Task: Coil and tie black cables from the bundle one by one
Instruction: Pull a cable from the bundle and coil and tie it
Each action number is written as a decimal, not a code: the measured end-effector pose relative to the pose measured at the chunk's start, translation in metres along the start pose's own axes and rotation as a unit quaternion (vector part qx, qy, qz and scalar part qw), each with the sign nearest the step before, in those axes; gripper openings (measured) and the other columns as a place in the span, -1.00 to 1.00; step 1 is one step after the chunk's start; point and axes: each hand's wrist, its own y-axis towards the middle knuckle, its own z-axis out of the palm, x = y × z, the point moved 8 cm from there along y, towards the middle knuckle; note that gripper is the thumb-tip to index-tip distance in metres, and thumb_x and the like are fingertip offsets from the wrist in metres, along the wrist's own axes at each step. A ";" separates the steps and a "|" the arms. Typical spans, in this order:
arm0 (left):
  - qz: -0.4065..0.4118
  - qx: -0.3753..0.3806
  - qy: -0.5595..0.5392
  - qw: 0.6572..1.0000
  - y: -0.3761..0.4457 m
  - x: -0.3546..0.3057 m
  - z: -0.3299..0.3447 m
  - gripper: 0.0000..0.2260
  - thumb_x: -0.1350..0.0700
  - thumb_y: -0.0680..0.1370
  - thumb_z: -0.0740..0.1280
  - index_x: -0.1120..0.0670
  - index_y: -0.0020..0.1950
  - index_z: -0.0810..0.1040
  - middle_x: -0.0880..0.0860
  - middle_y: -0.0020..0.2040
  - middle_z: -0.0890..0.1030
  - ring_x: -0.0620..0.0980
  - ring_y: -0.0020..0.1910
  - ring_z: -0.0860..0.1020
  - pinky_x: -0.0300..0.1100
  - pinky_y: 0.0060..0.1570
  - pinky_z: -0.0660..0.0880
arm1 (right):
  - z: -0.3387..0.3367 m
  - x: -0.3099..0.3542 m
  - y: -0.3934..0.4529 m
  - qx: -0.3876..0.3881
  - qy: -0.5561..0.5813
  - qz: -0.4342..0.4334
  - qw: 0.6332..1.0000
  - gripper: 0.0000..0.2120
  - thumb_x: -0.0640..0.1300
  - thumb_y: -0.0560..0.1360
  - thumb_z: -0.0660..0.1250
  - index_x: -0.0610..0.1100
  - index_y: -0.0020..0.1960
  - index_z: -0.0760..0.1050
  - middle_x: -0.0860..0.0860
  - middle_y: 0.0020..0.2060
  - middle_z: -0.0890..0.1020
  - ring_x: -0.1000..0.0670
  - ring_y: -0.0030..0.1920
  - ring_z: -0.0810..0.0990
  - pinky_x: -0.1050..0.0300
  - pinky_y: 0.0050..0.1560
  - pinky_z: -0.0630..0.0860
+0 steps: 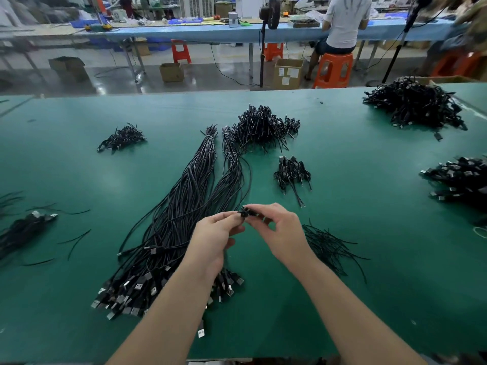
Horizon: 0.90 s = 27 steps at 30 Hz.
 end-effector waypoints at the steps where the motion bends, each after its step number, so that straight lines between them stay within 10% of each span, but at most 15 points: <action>1: -0.005 0.002 -0.009 1.000 -0.001 -0.001 0.001 -0.93 0.25 0.53 0.42 0.13 -0.06 0.70 0.04 -0.20 0.70 -0.06 -0.21 0.63 -0.13 -0.17 0.39 | -0.002 0.004 0.000 0.001 -0.014 -0.018 1.000 -0.73 -0.23 0.51 0.45 -0.07 0.20 0.66 0.31 -0.12 0.58 0.16 -0.06 0.55 0.41 0.01 0.46; 11: -0.038 0.053 -0.009 0.998 -0.008 -0.001 0.014 -0.96 0.25 0.54 0.43 0.17 -0.09 0.67 0.03 -0.27 0.67 -0.07 -0.26 0.61 -0.19 -0.23 0.45 | -0.004 0.013 -0.003 0.012 -0.101 -0.073 0.992 -0.78 -0.28 0.58 0.33 -0.23 0.19 0.64 -0.09 -0.16 0.58 -0.05 -0.11 0.58 0.12 0.02 0.55; 19: -0.075 0.129 0.006 0.989 -0.010 -0.004 0.018 -0.87 0.13 0.43 0.49 0.15 -0.07 0.70 0.06 -0.16 0.70 -0.05 -0.23 0.65 -0.19 -0.24 0.44 | -0.008 0.017 0.000 0.047 -0.124 -0.063 0.989 -0.82 -0.28 0.59 0.32 -0.21 0.15 0.64 -0.04 -0.19 0.54 0.05 -0.21 0.51 0.50 -0.07 0.36; 27: -0.068 0.133 0.008 0.989 -0.013 -0.004 0.018 -0.81 0.09 0.27 0.54 0.10 -0.17 0.66 0.01 -0.27 0.64 -0.10 -0.30 0.56 -0.20 -0.28 0.33 | -0.009 0.012 -0.002 0.053 -0.089 -0.021 0.994 -0.80 -0.22 0.59 0.34 -0.17 0.21 0.54 -0.06 0.01 0.65 -0.02 0.04 0.64 0.11 0.12 0.55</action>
